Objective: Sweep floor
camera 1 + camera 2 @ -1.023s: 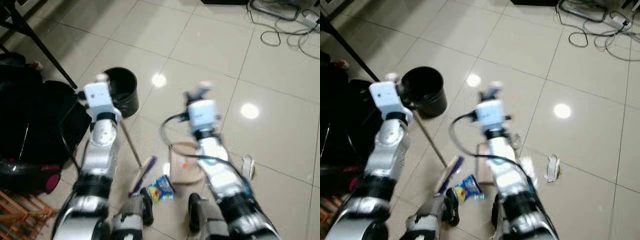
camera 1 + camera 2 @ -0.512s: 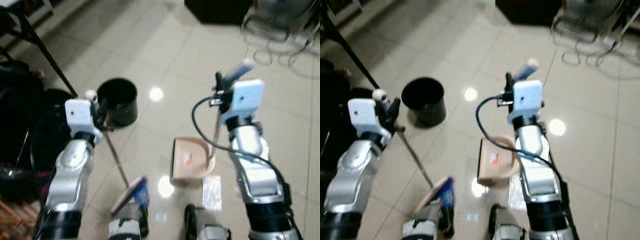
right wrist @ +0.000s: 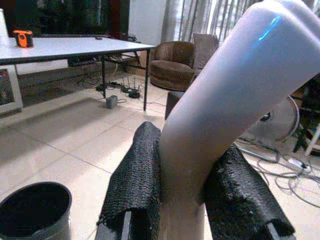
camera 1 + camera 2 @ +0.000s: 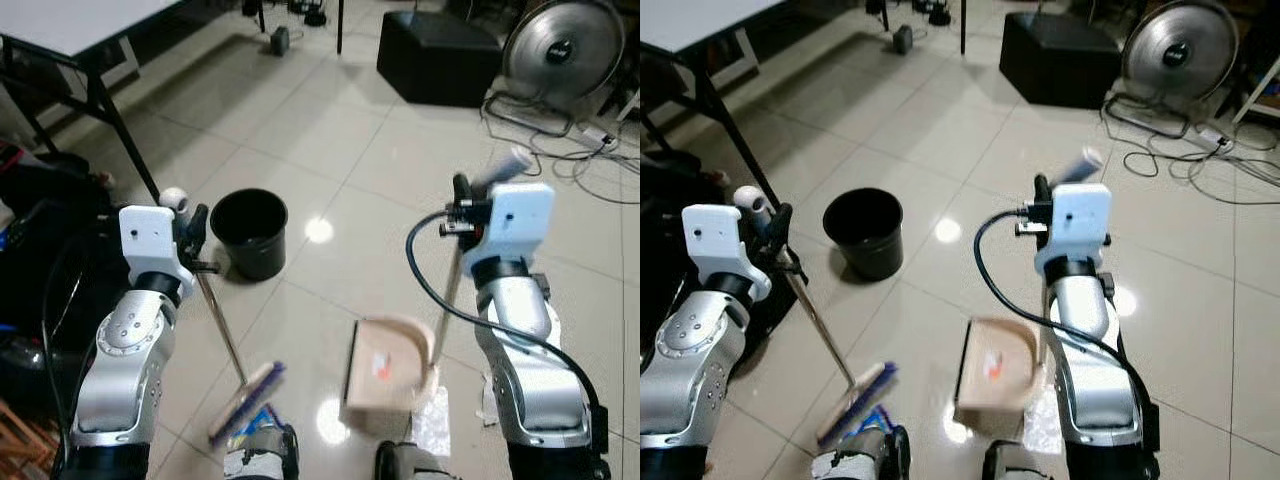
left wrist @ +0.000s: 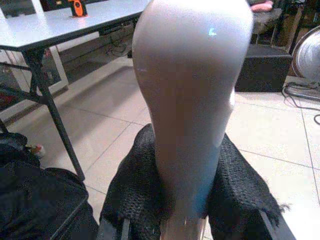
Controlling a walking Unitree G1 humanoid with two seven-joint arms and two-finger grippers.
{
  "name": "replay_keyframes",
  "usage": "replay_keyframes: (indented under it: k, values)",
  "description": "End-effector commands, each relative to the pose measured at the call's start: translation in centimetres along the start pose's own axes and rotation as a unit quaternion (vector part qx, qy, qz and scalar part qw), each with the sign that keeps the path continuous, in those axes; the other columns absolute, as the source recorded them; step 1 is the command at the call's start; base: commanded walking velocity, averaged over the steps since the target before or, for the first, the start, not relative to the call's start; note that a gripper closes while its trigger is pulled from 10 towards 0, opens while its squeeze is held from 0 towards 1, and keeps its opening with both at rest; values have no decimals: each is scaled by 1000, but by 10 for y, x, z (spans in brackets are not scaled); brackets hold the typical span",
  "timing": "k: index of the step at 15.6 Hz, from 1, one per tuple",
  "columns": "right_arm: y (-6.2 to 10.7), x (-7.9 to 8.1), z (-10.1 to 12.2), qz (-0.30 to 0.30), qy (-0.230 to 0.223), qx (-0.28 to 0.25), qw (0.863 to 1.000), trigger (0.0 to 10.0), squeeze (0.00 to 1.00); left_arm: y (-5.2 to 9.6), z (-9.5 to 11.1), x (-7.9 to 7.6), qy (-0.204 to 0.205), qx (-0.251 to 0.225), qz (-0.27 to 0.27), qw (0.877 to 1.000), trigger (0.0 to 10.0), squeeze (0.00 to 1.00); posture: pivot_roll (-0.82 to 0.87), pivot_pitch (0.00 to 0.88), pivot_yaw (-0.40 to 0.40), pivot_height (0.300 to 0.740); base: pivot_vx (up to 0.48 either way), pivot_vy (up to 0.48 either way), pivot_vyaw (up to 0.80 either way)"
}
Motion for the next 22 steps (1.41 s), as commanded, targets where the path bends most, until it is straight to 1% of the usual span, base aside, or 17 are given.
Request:
replay_keyframes:
  k: [1, 2, 4, 5, 7, 10, 22]
  values:
    - [4, -1, 13, -3, 4, -21, 1000, 10000, 0, 0, 13, 4, -4, -16, 4, 1000, 10000, 0, 58, 61, 47, 740, 0, 0, 0]
    - [6, -2, 12, -5, 7, -16, 1000, 10000, 0, -1, 14, 1, -5, -15, -3, 1000, 10000, 0, 55, 59, 49, 740, 0, 0, 0]
    - [10, -2, 10, -4, 10, -6, 1000, 10000, 0, -1, 14, -18, -12, -16, -42, 999, 10000, 0, 48, 60, 53, 740, 0, 0, 0]
    - [10, -2, 9, -4, 10, -5, 1000, 10000, 0, 0, 14, -20, -11, -15, -47, 999, 10000, 0, 48, 60, 53, 740, 0, 0, 0]
    - [14, -4, 5, -8, 7, 5, 1000, 10000, 0, 3, 15, -31, -22, -13, -73, 997, 10000, 0, 52, 58, 56, 740, 0, 0, 0]
    - [16, -7, 2, -16, 4, 15, 1000, 10000, 0, 5, 16, -36, -26, -13, -86, 996, 10000, 0, 52, 60, 57, 740, 0, 0, 0]
    - [21, -13, -6, -31, -3, 35, 999, 10000, 0, 3, 23, -40, -32, -21, -96, 995, 10000, 0, 50, 60, 57, 740, -297, 0, 0]
Point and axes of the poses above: a point about 5 cm out from each wrist's last joint towards the gripper, its own y axis pointing back from the gripper into the wrist, its own z axis along the axis of the wrist's last joint, x = y × z, the point moved 6 cm from there along -y, pointing out of the wrist towards the gripper, and after that the axes turned 7 degrees about -y, right-handed, at the moved point
